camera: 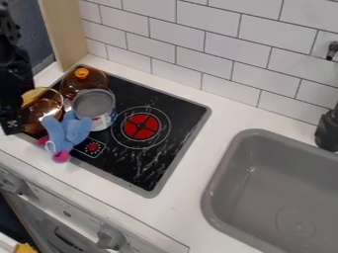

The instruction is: Moves the brow pot to the right top of the cooker

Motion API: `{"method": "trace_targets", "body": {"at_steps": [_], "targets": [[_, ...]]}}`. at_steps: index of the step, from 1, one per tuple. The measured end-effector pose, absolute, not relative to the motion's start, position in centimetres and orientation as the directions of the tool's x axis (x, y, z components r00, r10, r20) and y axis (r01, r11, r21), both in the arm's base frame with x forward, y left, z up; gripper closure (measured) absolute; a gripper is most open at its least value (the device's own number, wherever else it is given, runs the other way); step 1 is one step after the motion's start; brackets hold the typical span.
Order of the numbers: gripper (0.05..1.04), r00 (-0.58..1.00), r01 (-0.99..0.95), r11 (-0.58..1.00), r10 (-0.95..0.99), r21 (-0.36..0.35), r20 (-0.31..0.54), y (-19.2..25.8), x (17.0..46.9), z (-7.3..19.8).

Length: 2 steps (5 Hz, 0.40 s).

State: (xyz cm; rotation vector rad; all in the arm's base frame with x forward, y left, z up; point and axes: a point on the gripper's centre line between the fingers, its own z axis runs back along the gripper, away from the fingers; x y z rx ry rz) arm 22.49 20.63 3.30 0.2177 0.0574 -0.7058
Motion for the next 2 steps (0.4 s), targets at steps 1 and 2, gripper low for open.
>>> {"method": "trace_targets", "body": {"at_steps": [1, 2], "targets": [[0.083, 0.743, 0.669, 0.731, -0.66, 0.135, -0.11, 20.04, 22.65, 2.21], [0.083, 0.738, 0.675, 0.729, -0.667, 0.112, -0.104, 20.21, 23.27, 1.3]]}}
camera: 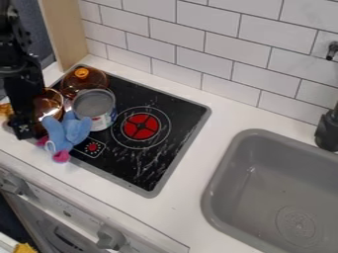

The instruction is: Moves the brow pot to the right top of the cooker

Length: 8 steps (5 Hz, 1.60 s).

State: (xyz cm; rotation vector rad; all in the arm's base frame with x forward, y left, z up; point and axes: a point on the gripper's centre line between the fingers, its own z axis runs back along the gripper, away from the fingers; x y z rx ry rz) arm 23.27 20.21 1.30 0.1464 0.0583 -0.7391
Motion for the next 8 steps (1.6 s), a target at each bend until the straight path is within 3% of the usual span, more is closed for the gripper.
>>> {"method": "trace_targets", "body": {"at_steps": [1, 3, 4, 5, 8], "targets": [[0.105, 0.749, 0.662, 0.742, -0.653, 0.103, -0.107, 20.6, 23.9, 0.8], [0.689, 0.764, 0.644, 0.753, -0.638, 0.134, -0.09, 20.9, 24.4, 0.7], [0.912, 0.765, 0.643, 0.753, -0.637, 0.136, -0.095, 20.9, 24.2, 0.7], [1.0, 0.762, 0.647, 0.749, -0.64, 0.141, -0.098, 20.9, 24.1, 0.6], [1.009, 0.797, 0.598, 0.781, -0.602, 0.179, -0.035, 21.3, 23.2, 3.7]]}}
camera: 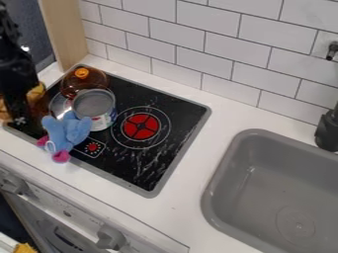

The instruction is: Moves the brow pot to the right top of the cooker

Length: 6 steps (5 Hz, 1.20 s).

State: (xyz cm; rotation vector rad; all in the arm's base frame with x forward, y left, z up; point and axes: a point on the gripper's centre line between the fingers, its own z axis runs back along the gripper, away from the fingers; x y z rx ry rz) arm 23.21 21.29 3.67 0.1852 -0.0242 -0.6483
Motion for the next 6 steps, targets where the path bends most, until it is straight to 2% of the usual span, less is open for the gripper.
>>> {"method": "trace_targets", "body": {"at_steps": [2, 3, 4, 5, 6], "targets": [[1.009, 0.771, 0.609, 0.76, -0.634, 0.226, 0.054, 18.8, 24.2, 8.3], [1.009, 0.677, 0.704, 0.667, -0.734, 0.244, 0.053, 13.4, 26.3, 9.8], [1.009, 0.597, 0.768, 0.592, -0.8, 0.245, 0.064, 9.5, 27.6, 10.1], [1.009, 0.527, 0.817, 0.519, -0.849, 0.251, 0.04, 5.3, 29.6, 9.1], [1.009, 0.497, 0.838, 0.479, -0.867, 0.261, -0.004, 3.5, 31.9, 6.9]]}}
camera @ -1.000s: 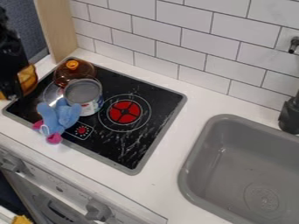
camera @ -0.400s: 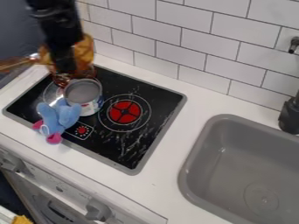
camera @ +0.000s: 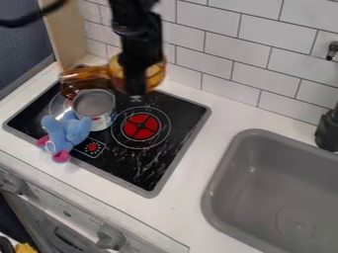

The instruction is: Moves the brow pot to the right top of the cooker

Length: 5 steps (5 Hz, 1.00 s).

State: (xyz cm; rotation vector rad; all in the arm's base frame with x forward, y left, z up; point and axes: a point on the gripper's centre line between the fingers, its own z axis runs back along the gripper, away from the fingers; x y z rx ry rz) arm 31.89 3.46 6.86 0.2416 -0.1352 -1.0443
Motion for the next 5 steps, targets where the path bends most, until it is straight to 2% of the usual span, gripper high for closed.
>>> {"method": "trace_targets", "body": {"at_steps": [1, 3, 5], "targets": [[1.009, 0.469, 0.846, 0.441, -0.883, 0.298, -0.024, 1.0, 33.5, 5.6], [1.009, 0.41, 0.886, 0.383, -0.91, 0.263, -0.057, -0.7, 34.1, 1.9], [0.989, 0.377, 0.902, 0.348, -0.923, 0.254, -0.075, -1.0, 34.2, 0.8]]}}
